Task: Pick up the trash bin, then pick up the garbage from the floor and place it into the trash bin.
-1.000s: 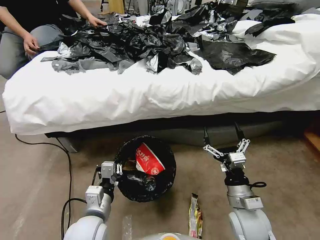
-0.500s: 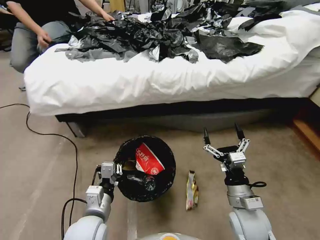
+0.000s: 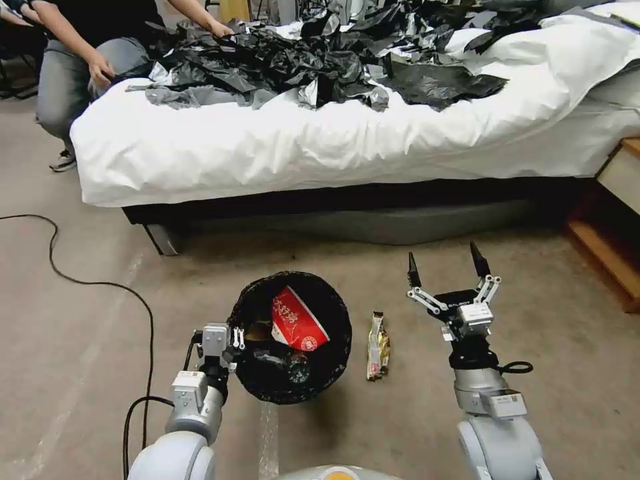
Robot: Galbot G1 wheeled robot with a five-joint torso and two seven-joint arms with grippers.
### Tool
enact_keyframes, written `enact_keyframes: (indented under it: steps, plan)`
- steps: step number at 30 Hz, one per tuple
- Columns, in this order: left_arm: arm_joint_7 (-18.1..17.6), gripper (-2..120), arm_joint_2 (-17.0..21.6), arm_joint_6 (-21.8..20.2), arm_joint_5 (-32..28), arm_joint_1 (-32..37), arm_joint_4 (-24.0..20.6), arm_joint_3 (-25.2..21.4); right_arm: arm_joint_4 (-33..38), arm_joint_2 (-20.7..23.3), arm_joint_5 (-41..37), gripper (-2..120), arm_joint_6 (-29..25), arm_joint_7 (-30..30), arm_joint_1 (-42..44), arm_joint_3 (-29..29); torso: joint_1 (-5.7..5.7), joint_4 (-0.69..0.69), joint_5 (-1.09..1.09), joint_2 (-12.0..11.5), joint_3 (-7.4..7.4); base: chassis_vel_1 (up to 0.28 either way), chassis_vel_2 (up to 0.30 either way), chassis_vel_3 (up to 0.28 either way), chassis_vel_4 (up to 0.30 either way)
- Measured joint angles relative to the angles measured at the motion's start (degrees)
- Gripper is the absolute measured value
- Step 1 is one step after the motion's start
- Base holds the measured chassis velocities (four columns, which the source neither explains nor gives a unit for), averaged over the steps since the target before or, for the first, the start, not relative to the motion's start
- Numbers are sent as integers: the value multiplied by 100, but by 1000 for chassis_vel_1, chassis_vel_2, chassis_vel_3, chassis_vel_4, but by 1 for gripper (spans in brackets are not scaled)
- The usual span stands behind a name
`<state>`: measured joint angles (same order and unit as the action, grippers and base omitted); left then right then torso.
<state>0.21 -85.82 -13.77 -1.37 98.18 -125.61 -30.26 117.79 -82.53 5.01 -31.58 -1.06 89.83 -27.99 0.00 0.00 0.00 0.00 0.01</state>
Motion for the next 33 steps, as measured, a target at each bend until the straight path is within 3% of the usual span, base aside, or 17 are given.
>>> enact_keyframes:
  steps: [6, 14, 23, 33]
  plan:
    - [0, 0, 1, 4, 0, 1, 0, -2, 3, 30, 22, 100, 45, -49, -55, -1, 0, -1, 0, 0, 0, 0, 0, 0, 0]
    - [0, 0, 1, 12, -3, -9, 1, -24, -13, 209, 224, 100, 490, -184, -330, 56, 0, -1, 0, 0, 0, 0, 0, 0, 0]
    - [-1, 0, 9, 24, -33, 10, -9, -96, -67, 386, 113, 100, 1224, -376, -629, 442, 0, 0, 0, 0, 0, 0, 0, 0, 0]
    - [-12, 0, 19, 32, -39, -9, -17, -77, -37, 547, -736, 100, 2378, -669, -731, 905, 0, 0, 0, 0, -1, 0, 0, 0, 0]
